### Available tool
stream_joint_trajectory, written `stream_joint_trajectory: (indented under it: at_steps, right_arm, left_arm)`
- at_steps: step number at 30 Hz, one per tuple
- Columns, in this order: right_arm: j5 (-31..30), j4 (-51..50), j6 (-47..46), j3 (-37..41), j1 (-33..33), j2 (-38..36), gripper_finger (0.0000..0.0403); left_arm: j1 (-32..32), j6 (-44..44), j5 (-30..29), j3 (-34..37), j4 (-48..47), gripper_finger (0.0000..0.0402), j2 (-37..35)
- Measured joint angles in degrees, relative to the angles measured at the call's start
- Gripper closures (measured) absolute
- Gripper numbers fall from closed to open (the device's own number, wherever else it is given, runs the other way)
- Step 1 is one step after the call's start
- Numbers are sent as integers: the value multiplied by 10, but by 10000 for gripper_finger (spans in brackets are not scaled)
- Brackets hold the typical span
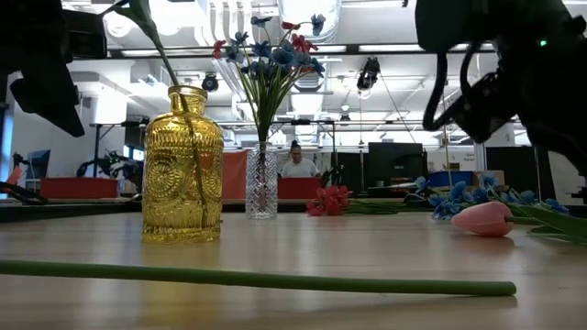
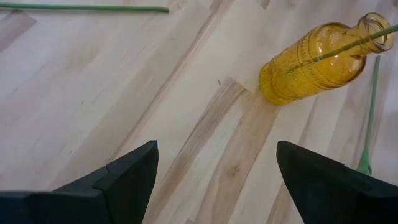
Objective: Sort flowers into vase by color
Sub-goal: Put the bottom pink tulip into the yellow vase
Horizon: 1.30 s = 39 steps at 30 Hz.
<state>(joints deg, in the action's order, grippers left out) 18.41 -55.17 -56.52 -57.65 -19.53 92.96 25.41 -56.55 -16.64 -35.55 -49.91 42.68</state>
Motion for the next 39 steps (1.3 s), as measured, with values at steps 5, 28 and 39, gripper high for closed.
stream_joint_trajectory:
  at_steps: [5,28,39]
  right_arm:
    - [-18,6,-7,0,-6,41,183]
    - [-36,38,20,-1,-6,61,385]
    - [-72,37,75,-29,-3,24,394]
  left_arm:
    - [0,15,-1,0,0,92,0]
    - [0,40,-21,0,-2,92,0]
    - [0,32,-25,0,-1,92,0]
